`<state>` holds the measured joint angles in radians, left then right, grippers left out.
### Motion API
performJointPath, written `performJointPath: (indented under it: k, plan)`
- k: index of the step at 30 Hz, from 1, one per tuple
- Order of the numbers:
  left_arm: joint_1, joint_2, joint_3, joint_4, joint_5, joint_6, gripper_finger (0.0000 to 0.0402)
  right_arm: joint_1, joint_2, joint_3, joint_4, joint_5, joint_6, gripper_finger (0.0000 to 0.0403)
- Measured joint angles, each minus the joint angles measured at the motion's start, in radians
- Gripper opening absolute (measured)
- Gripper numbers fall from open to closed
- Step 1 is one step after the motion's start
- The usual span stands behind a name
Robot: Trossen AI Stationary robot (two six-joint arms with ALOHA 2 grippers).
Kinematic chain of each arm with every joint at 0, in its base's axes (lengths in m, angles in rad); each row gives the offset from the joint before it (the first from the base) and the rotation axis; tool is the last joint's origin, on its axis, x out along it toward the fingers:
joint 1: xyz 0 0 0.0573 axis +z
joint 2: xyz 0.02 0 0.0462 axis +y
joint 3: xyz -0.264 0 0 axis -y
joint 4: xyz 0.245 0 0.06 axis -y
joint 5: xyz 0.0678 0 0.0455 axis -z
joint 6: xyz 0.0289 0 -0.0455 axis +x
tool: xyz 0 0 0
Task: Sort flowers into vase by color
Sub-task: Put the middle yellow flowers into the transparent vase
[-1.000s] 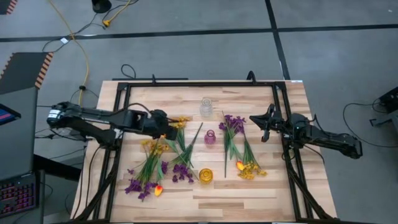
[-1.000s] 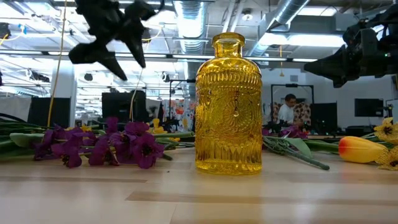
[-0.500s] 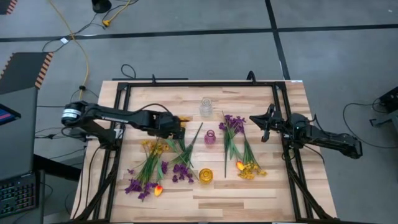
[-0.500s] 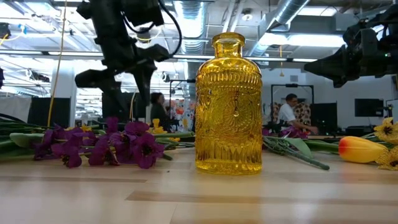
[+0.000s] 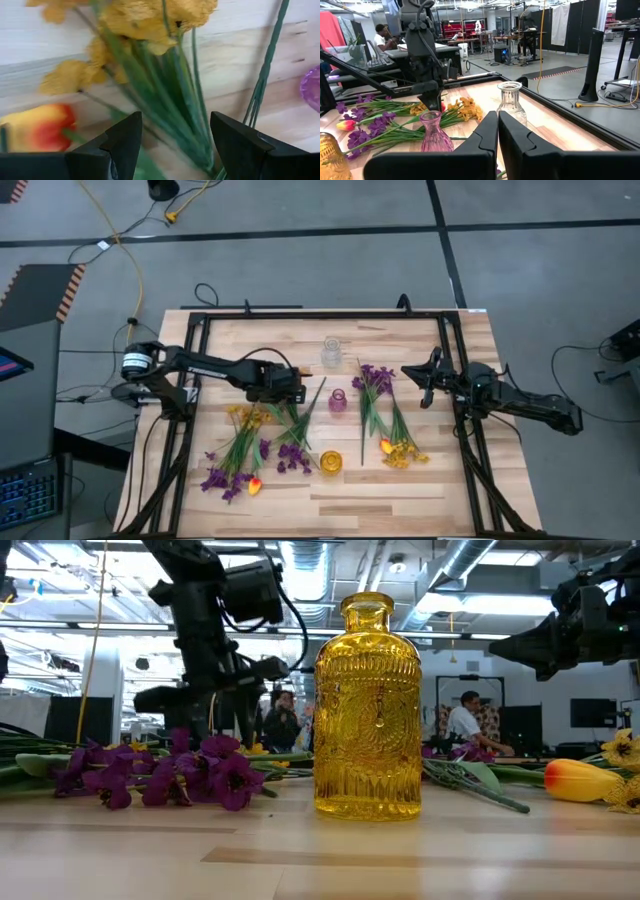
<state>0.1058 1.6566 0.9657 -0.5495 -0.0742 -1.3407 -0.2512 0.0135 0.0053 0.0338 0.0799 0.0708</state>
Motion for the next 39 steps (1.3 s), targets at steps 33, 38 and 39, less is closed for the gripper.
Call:
performJointPath:
  k: [33, 38, 39]
  plan:
    - [0.022, 0.096, 0.0, 0.076, -0.091, 0.202, 0.0037, 0.0, 0.0, 0.0, 0.003, 0.0, 0.0, 0.0043]
    - [0.023, 0.097, 0.0, 0.115, -0.106, 0.237, 0.0007, 0.0, 0.0, 0.0, 0.003, 0.0, 0.0, 0.0043]
    - [0.023, 0.097, 0.0, 0.125, -0.111, 0.242, 0.0007, 0.0, 0.0, 0.0, 0.003, 0.0, 0.0, 0.0043]
